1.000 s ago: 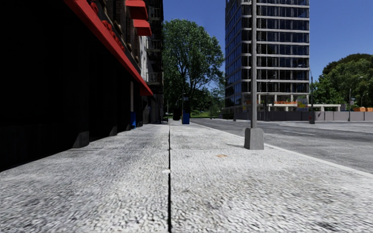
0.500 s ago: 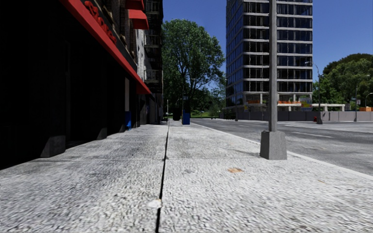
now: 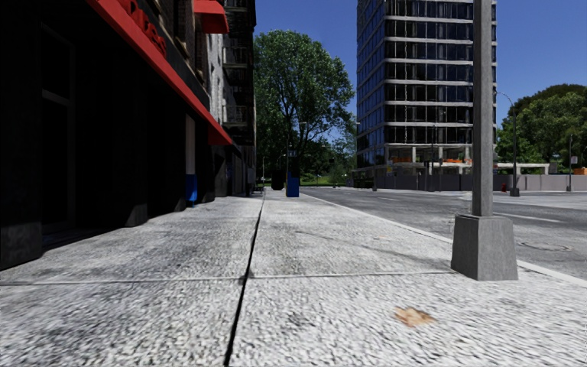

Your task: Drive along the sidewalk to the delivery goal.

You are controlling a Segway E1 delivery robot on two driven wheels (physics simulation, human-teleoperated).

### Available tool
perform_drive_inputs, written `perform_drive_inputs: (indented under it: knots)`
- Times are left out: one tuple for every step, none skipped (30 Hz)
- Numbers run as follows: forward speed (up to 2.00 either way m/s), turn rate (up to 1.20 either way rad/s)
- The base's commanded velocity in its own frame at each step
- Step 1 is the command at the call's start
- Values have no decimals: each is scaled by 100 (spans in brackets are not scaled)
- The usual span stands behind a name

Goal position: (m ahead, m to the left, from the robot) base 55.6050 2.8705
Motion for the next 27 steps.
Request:
perform_drive_inputs:
  knots:
    - [200, 0]
    - [200, 0]
    - [200, 0]
    - [200, 0]
    - [200, 0]
    - [200, 0]
    - [200, 0]
    - [200, 0]
    - [200, 0]
    - [199, 0]
    - [199, 0]
    - [199, 0]
    - [199, 0]
    - [199, 0]
    - [199, 0]
    - [199, 0]
    - [199, 0]
    - [200, 0]
    - [200, 0]
    - [200, 0]
    - [200, 0]
    - [200, 0]
    - [200, 0]
    - [200, 0]
    - [200, 0]
    - [200, 0]
    - [200, 0]
